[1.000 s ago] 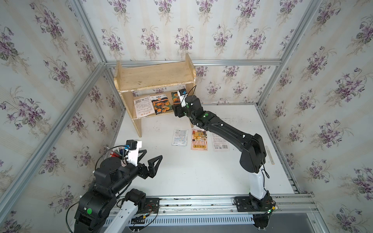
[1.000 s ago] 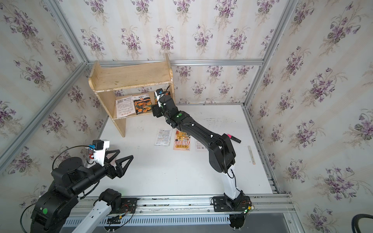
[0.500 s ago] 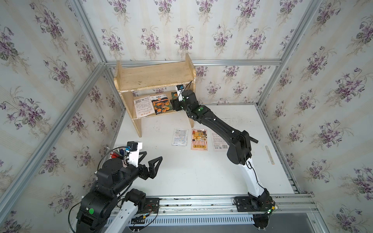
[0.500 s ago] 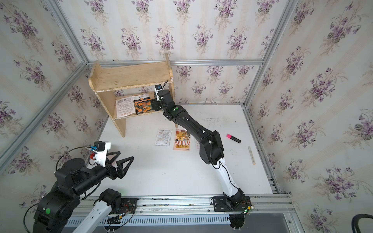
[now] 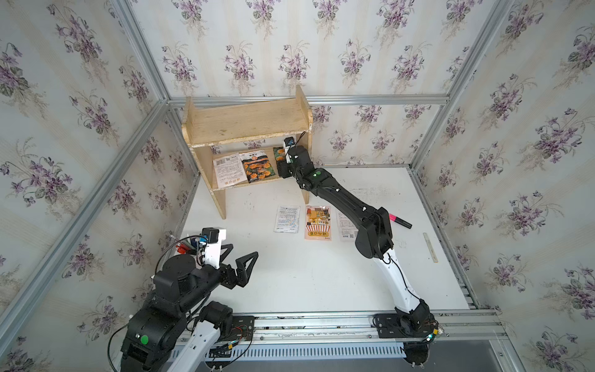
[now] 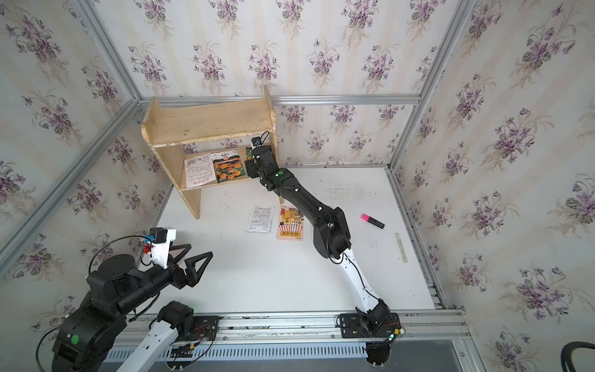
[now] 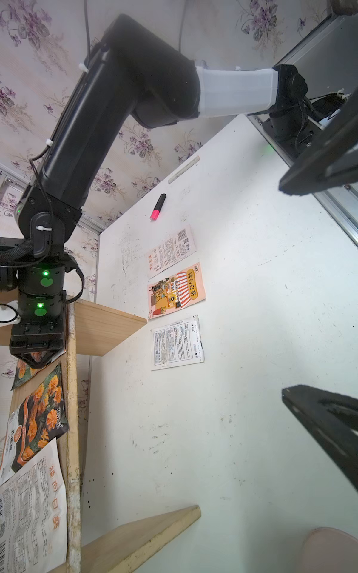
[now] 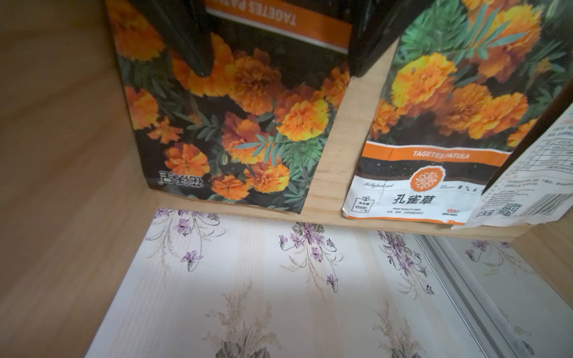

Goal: Take the seed bag off the shelf
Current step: Pick up the seed packet from the shelf.

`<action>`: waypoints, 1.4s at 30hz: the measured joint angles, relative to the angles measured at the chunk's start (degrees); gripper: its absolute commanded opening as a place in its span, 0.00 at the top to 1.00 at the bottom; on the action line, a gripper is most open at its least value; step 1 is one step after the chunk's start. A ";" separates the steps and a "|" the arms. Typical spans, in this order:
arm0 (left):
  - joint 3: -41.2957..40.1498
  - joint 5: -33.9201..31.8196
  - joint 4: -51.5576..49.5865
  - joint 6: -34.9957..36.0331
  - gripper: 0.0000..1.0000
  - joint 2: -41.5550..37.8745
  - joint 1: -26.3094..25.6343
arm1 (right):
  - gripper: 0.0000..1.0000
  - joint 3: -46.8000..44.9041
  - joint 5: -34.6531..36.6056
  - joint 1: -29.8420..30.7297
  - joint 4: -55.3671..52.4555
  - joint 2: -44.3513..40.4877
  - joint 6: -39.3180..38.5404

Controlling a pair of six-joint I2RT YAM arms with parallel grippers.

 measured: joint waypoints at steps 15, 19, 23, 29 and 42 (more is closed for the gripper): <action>-0.72 0.26 0.04 -0.68 0.00 -1.16 0.00 | 0.28 -14.64 2.75 3.26 2.01 -9.70 0.26; -0.39 0.28 -0.02 -1.07 0.00 -1.53 0.00 | 0.28 -14.10 3.45 4.24 1.11 -10.19 -0.28; -0.20 0.63 0.00 -1.55 0.00 -1.90 0.00 | 0.27 -14.58 4.31 4.57 0.79 -12.31 -1.11; -0.24 0.66 0.07 -1.95 0.00 -1.92 0.00 | 0.26 -26.01 3.96 5.70 3.65 -21.11 -0.68; -1.29 2.67 1.60 -3.17 0.00 -1.03 0.00 | 0.26 -57.59 -11.30 -2.08 16.04 -43.93 10.91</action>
